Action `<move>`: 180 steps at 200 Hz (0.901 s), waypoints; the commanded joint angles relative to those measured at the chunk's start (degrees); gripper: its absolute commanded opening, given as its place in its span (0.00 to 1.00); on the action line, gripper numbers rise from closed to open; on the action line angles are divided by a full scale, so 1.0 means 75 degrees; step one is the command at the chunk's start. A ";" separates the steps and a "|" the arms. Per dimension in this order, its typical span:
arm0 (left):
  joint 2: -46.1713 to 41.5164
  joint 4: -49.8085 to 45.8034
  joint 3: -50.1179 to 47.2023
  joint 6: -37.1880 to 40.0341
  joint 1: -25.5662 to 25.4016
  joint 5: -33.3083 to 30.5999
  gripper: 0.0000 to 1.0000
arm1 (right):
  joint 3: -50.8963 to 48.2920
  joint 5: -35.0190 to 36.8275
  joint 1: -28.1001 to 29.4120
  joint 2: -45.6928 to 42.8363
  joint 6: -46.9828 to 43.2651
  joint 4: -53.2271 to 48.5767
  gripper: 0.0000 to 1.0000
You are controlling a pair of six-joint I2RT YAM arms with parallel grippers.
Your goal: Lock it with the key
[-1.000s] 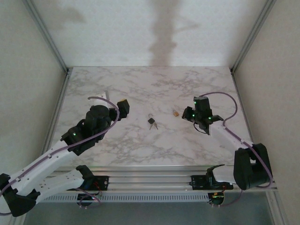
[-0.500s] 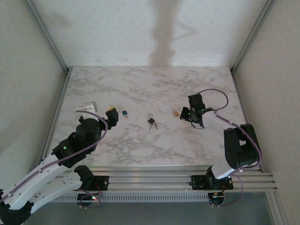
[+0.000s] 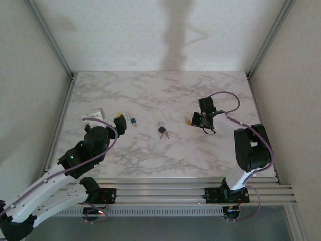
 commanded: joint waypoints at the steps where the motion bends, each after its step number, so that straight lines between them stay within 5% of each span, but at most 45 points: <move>1: -0.0070 -0.0060 0.0019 0.0061 0.0036 -0.0314 0.99 | 0.0257 0.0011 -0.0040 0.0152 -0.0128 -0.0001 0.00; 153: -0.0119 -0.0038 -0.0054 0.0084 0.0030 -0.0215 1.00 | 0.0093 -0.0338 0.0004 0.0678 0.0013 0.0366 0.00; 180: -0.0123 -0.0041 -0.0054 0.0091 0.0038 -0.0242 1.00 | 0.0058 -0.0358 -0.0006 0.0706 0.0039 0.0388 0.08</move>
